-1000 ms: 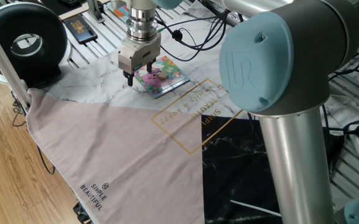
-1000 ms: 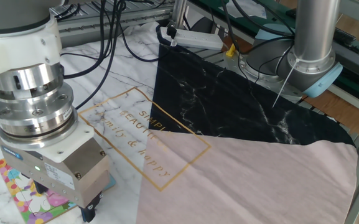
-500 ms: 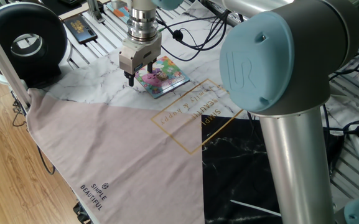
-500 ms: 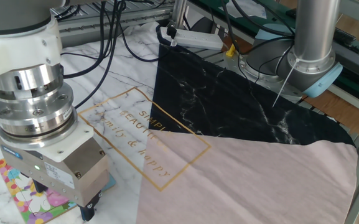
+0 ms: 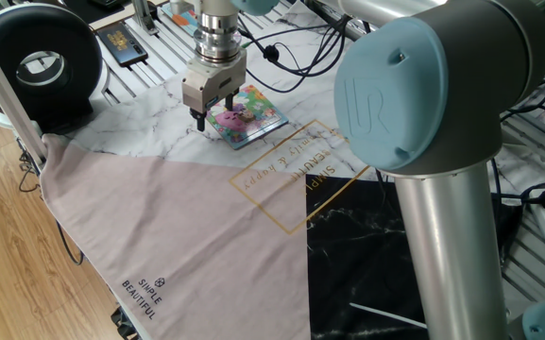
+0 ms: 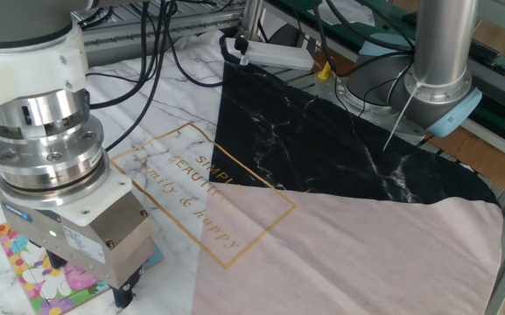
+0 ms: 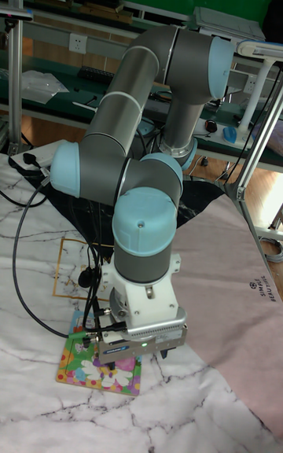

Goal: Assemble one piece of a puzzle

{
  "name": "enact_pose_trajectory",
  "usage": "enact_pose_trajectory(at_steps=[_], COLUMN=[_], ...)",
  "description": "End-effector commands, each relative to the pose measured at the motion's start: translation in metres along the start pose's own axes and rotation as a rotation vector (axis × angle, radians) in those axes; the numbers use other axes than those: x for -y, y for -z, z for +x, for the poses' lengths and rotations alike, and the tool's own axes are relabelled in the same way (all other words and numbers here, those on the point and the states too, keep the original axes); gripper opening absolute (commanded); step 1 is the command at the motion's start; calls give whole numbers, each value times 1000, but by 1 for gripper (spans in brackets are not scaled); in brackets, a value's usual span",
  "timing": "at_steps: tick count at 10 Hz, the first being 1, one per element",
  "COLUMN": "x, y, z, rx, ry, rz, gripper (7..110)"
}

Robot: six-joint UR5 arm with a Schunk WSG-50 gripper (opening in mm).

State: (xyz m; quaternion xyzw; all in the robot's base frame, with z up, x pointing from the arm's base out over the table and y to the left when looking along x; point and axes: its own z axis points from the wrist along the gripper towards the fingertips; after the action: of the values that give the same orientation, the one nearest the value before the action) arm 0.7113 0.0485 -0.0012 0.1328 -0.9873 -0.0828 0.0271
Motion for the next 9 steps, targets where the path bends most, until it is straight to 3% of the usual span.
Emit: enact_pose_trajectory(at_steps=[1,9], x=[-1,-1], y=[1,1], z=[0,1], rx=[2,2], ry=[-8,-4], rz=[-9,-12], gripper=[88,88])
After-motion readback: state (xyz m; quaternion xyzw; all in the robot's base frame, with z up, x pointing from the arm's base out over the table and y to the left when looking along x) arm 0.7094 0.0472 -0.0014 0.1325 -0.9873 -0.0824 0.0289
